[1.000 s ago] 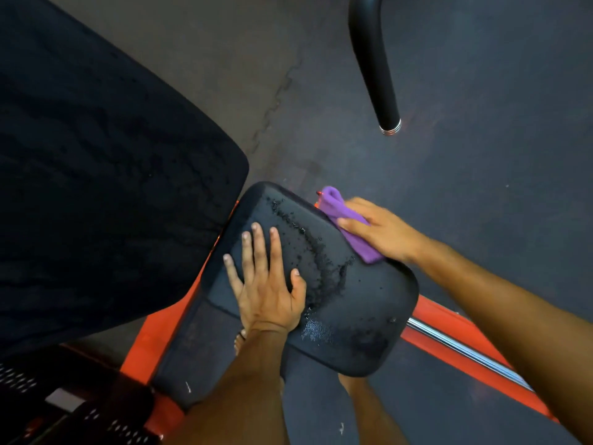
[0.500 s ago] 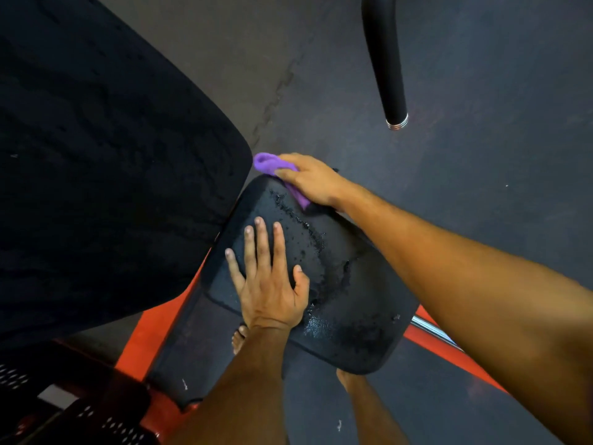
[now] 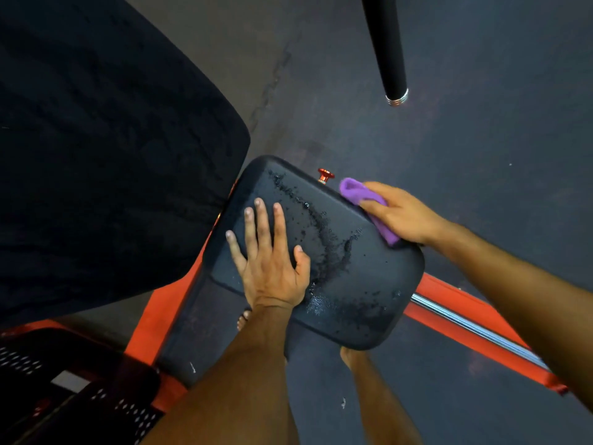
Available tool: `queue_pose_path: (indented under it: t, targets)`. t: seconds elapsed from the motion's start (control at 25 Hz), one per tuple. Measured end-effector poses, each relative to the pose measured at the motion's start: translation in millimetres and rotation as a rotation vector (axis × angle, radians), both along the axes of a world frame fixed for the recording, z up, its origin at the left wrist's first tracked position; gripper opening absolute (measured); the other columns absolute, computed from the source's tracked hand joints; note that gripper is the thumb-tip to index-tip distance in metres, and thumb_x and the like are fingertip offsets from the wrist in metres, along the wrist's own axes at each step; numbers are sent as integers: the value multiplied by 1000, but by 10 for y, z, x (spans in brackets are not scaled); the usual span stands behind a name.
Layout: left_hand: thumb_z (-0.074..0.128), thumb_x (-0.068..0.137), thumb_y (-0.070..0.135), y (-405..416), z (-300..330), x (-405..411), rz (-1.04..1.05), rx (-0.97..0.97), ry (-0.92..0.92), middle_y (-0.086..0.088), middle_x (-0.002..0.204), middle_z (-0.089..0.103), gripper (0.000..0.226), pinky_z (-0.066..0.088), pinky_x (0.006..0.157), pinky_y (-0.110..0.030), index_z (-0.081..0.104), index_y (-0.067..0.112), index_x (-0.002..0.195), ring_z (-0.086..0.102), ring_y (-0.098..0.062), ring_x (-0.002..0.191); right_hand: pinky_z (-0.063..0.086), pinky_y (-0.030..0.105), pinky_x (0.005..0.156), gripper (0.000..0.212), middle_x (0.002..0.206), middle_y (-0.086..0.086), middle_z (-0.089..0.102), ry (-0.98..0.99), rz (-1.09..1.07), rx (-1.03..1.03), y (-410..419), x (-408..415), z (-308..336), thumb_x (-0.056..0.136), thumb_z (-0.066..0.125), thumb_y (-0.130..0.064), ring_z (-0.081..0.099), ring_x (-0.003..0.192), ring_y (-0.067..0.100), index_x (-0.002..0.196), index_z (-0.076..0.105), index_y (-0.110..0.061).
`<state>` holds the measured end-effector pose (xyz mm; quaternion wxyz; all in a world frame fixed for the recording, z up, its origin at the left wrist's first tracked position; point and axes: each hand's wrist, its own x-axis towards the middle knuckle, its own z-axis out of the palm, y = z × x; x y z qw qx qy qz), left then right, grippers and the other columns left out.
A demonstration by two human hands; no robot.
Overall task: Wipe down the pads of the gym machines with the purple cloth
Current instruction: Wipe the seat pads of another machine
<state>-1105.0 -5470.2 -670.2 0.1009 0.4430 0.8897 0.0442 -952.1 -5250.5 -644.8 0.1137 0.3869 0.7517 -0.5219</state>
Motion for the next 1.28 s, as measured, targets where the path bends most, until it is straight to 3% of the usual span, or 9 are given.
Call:
queue_pose_path:
  t: [0.16,0.32,0.52,0.68,0.8,0.92,1.08,1.2,1.28]
  targets:
    - [41,90,42,3,0,0,21,4,8,-9,174,7,83,7,125,-63,17,19,165,6,-26,160,36,25,89,29,124,-2,61,74,24,96,-4,-747,-70,106,47,-33,51,108,7,130,59,-24]
    - [41,91,41,-16,-12,-11,14,40,-2,-9,173,10,81,7,125,-63,18,19,165,7,-25,160,41,29,91,25,109,-1,60,83,-65,229,-190,100,56,102,48,-37,54,102,11,116,63,-23]
    - [38,96,40,-1,-6,12,6,50,0,-9,173,9,77,7,125,-63,15,19,166,8,-26,160,41,33,95,30,116,5,62,-8,-827,180,-1096,944,-99,102,43,-35,58,113,25,122,60,-20]
    - [38,96,39,-2,3,32,5,47,6,-9,174,9,76,8,125,-64,14,19,166,8,-26,160,29,48,120,72,157,-2,42,-170,-1340,-5,-2611,643,-142,93,29,-79,38,145,23,150,31,-34]
    - [37,97,39,-4,-17,15,6,47,3,-8,173,9,74,8,125,-63,15,19,166,9,-26,160,28,53,119,75,157,12,34,-331,-1264,53,-3192,445,-32,91,16,-84,33,145,33,144,18,-32]
    - [35,97,39,4,-15,58,5,58,13,-8,173,10,74,7,125,-61,15,20,166,9,-25,160,31,40,114,63,147,3,43,-213,-1338,215,-2155,490,-28,99,18,-68,42,136,27,145,35,-27]
    - [32,99,40,4,16,21,2,22,-5,-8,174,8,72,6,125,-63,13,20,166,7,-26,160,33,41,103,46,127,12,51,-128,-1060,325,-1080,620,-33,107,32,-45,48,123,33,130,53,-11]
    - [30,101,41,6,151,100,-60,-58,-46,-10,174,-1,73,2,123,-64,4,18,166,-1,-30,160,31,41,111,54,143,19,42,-77,-1106,224,-1808,608,-61,106,33,-44,41,132,34,143,41,-7]
    - [30,105,44,102,245,-176,-105,-249,-211,-9,172,-16,75,-2,125,-62,-8,19,165,-12,-28,159,28,48,119,66,155,14,36,-205,-1125,128,-2664,668,-111,103,25,-60,36,142,30,153,25,-17]
